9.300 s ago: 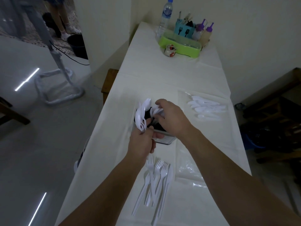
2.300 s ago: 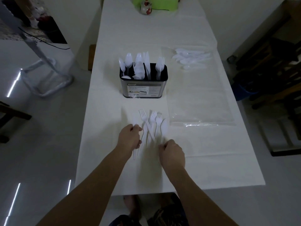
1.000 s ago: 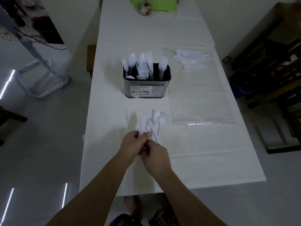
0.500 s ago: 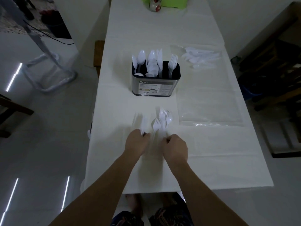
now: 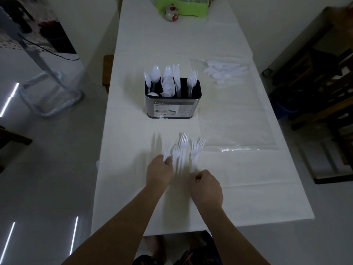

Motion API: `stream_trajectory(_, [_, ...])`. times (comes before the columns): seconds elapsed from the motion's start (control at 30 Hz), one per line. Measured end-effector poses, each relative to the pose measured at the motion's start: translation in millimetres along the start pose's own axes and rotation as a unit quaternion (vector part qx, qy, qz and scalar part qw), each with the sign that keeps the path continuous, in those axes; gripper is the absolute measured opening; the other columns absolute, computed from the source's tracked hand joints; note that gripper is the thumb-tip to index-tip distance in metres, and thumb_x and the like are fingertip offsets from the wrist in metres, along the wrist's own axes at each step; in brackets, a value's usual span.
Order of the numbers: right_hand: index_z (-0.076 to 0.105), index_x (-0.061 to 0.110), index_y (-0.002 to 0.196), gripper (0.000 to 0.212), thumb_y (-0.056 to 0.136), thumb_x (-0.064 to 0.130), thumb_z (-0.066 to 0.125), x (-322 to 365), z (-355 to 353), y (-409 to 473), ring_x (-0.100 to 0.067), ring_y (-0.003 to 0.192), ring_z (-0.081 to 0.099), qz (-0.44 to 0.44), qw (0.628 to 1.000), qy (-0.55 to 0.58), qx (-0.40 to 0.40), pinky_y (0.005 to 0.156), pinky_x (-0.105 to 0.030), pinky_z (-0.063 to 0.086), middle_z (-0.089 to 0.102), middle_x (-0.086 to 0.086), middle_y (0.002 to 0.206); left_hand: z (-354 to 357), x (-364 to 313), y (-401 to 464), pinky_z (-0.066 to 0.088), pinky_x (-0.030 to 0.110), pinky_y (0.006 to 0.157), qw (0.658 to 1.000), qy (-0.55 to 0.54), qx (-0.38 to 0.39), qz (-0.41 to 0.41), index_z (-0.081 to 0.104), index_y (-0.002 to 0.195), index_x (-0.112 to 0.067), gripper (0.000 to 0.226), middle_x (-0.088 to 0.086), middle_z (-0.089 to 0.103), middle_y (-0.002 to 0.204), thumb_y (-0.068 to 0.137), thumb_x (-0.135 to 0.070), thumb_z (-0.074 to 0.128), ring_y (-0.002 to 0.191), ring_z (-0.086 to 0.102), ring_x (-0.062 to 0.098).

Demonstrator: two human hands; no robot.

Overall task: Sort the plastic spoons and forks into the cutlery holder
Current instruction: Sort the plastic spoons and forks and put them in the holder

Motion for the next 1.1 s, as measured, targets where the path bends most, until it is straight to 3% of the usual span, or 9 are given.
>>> stream_trajectory(0.13, [0.062, 0.017, 0.111, 0.022, 0.096, 0.029, 0.052, 26, -16, 12, -0.015, 0.089, 0.063, -0.149, 0.985, 0.087, -0.022, 0.073, -0.021, 0.042, 0.065, 0.002, 0.100, -10, -11, 2, 0.046, 0.029, 0.058, 0.992, -0.092, 0.080, 0.030, 0.068, 0.080, -0.013, 0.042, 0.003, 0.063, 0.064, 0.098, -0.044, 0.046, 0.059, 0.061, 0.022])
stream_trajectory(0.27, [0.045, 0.016, 0.142, 0.043, 0.100, 0.028, 0.047, 70, -44, 31, -0.010, 0.117, 0.051, -0.261, 0.949, 0.174, 0.024, 0.099, -0.025, 0.040, 0.049, 0.003, 0.132, -24, -23, -1, 0.035, 0.021, 0.045, 0.976, -0.098, 0.188, 0.052, 0.066, 0.070, -0.019, 0.039, -0.009, 0.052, 0.047, 0.097, -0.044, 0.052, 0.040, 0.047, 0.007])
stream_trajectory(0.37, [0.058, 0.010, 0.129, 0.034, 0.102, 0.026, 0.044, 90, -57, 39, -0.014, 0.120, 0.050, -0.331, 0.934, 0.119, 0.062, 0.104, -0.026, 0.037, 0.056, -0.004, 0.130, -31, -33, -1, 0.031, 0.023, 0.046, 0.964, -0.088, 0.240, 0.073, 0.059, 0.065, -0.023, 0.031, -0.012, 0.046, 0.041, 0.095, -0.031, 0.056, 0.039, 0.041, 0.005])
stream_trajectory(0.47, [0.069, 0.009, 0.104, 0.026, 0.100, 0.023, 0.048, 97, -59, 39, -0.018, 0.098, 0.059, -0.343, 0.934, 0.061, 0.085, 0.091, -0.033, 0.045, 0.067, -0.007, 0.105, -36, -40, 2, 0.030, 0.019, 0.042, 0.962, -0.103, 0.239, 0.079, 0.064, 0.086, -0.010, 0.023, -0.008, 0.047, 0.050, 0.095, -0.029, 0.053, 0.037, 0.037, 0.003])
stream_trajectory(0.57, [0.066, 0.018, 0.115, 0.023, 0.094, 0.024, 0.059, 97, -65, 42, -0.009, 0.092, 0.061, -0.346, 0.932, 0.088, 0.067, 0.085, -0.022, 0.049, 0.065, 0.003, 0.110, -41, -43, 9, 0.037, 0.018, 0.048, 0.966, -0.090, 0.219, 0.105, 0.065, 0.105, -0.012, 0.026, 0.002, 0.065, 0.073, 0.095, -0.033, 0.054, 0.048, 0.050, 0.000])
stream_trajectory(0.67, [0.065, 0.029, 0.116, 0.030, 0.087, 0.022, 0.068, 98, -83, 54, -0.004, 0.084, 0.066, -0.325, 0.934, 0.128, 0.073, 0.076, -0.013, 0.049, 0.065, 0.010, 0.107, -50, -50, 18, 0.041, 0.028, 0.059, 0.964, -0.101, 0.208, 0.128, 0.062, 0.092, -0.015, 0.020, 0.005, 0.065, 0.082, 0.091, -0.035, 0.059, 0.064, 0.055, 0.012])
stream_trajectory(0.77, [0.066, 0.042, 0.087, 0.030, 0.082, 0.013, 0.073, 103, -102, 65, -0.017, 0.068, 0.068, -0.303, 0.931, 0.158, 0.126, 0.066, -0.034, 0.054, 0.071, 0.003, 0.079, -57, -64, 25, 0.038, 0.025, 0.059, 0.965, -0.079, 0.199, 0.153, 0.055, 0.084, -0.024, 0.011, -0.003, 0.060, 0.081, 0.089, -0.031, 0.062, 0.069, 0.056, 0.011])
stream_trajectory(0.9, [0.069, 0.023, 0.085, 0.026, 0.080, -0.003, 0.072, 120, -128, 74, -0.020, 0.061, 0.063, -0.297, 0.910, 0.229, 0.180, 0.054, -0.032, 0.049, 0.069, -0.004, 0.067, -62, -91, 31, 0.046, 0.030, 0.068, 0.953, -0.105, 0.225, 0.174, 0.063, 0.102, -0.021, 0.018, 0.003, 0.068, 0.095, 0.085, -0.025, 0.060, 0.082, 0.064, 0.018])
stream_trajectory(1.1, [0.068, -0.003, 0.086, 0.011, 0.079, -0.011, 0.070, 149, -157, 82, -0.021, 0.059, 0.060, -0.328, 0.876, 0.291, 0.203, 0.051, -0.026, 0.049, 0.067, -0.012, 0.066, -70, -124, 46, 0.054, 0.042, 0.085, 0.942, -0.125, 0.234, 0.205, 0.066, 0.097, -0.032, 0.019, -0.005, 0.072, 0.096, 0.081, -0.026, 0.058, 0.092, 0.069, 0.020])
Point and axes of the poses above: each hand's wrist, its own y-axis towards the middle knuckle, its own z-axis out of the palm, x = y × z, the point moved 1 cm from there along y, towards the middle knuckle
